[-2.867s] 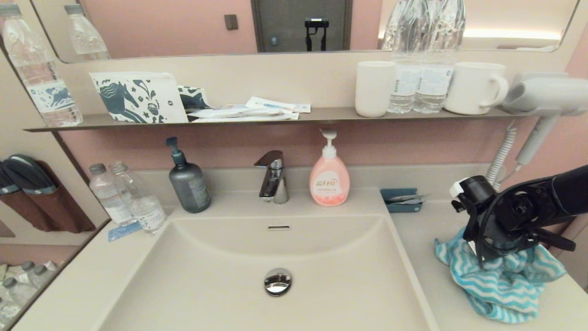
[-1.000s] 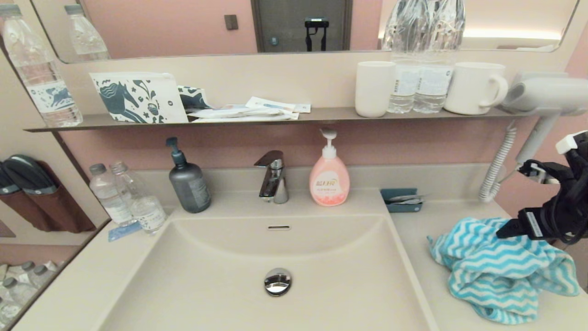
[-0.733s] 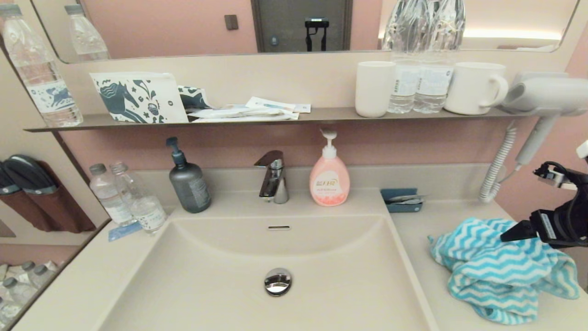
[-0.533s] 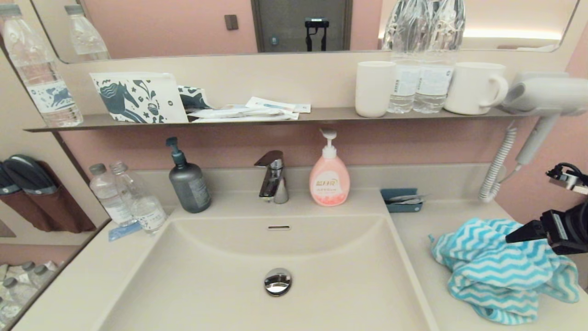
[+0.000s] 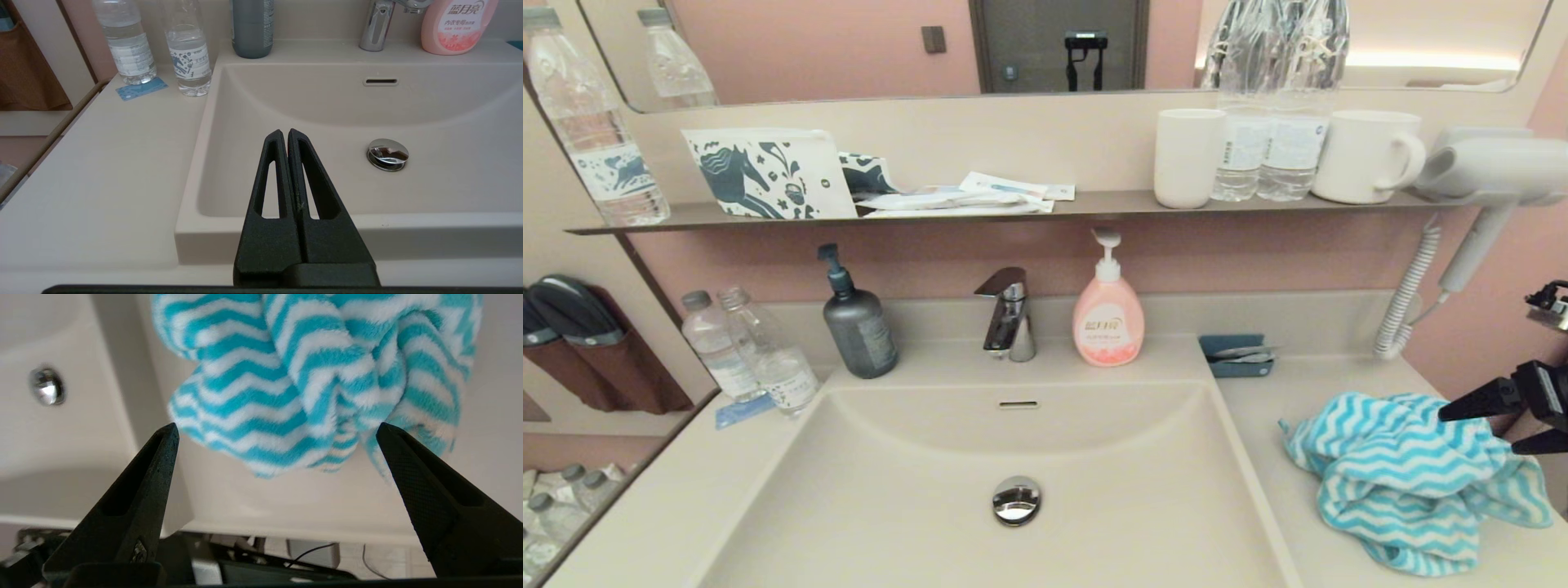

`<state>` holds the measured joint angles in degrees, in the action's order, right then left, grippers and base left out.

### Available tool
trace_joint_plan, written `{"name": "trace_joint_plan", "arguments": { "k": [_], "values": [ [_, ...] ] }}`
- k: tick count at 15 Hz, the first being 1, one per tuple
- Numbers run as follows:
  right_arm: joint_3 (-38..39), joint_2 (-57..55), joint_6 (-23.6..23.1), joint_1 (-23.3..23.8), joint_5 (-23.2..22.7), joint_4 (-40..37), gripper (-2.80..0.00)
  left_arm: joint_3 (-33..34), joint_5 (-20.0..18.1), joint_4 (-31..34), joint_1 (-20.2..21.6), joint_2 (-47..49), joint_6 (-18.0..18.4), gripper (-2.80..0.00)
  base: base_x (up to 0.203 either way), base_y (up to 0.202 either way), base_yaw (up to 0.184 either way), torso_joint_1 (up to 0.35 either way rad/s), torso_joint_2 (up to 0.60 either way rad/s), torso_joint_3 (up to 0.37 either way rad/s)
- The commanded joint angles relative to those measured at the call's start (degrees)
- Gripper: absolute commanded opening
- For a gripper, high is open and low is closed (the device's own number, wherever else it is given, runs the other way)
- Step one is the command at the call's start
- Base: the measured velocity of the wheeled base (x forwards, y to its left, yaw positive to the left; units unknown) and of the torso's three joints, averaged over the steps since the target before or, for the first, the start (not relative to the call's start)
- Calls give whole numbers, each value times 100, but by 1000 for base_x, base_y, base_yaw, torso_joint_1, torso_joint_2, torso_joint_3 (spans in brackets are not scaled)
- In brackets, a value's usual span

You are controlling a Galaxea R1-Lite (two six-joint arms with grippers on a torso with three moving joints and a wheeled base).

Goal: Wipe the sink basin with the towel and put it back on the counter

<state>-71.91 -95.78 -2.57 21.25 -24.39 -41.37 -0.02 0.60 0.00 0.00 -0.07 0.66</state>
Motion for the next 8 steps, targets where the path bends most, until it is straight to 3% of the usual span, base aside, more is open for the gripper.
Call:
{"name": "trace_joint_plan", "arguments": {
  "k": [1,2,8],
  "values": [
    [-326,46,-19,19,-56,-407,0,2,2,0,0,7,-3,-280,0,0,0,0,0,0],
    [-332,105,-44,20,-57,-413,-280,-5,2,0,0,7,-4,-280,0,0,0,0,0,0],
    [-322,290,-94,12,19,-433,-280,2,2,0,0,7,-3,-280,0,0,0,0,0,0]
  ]
}}
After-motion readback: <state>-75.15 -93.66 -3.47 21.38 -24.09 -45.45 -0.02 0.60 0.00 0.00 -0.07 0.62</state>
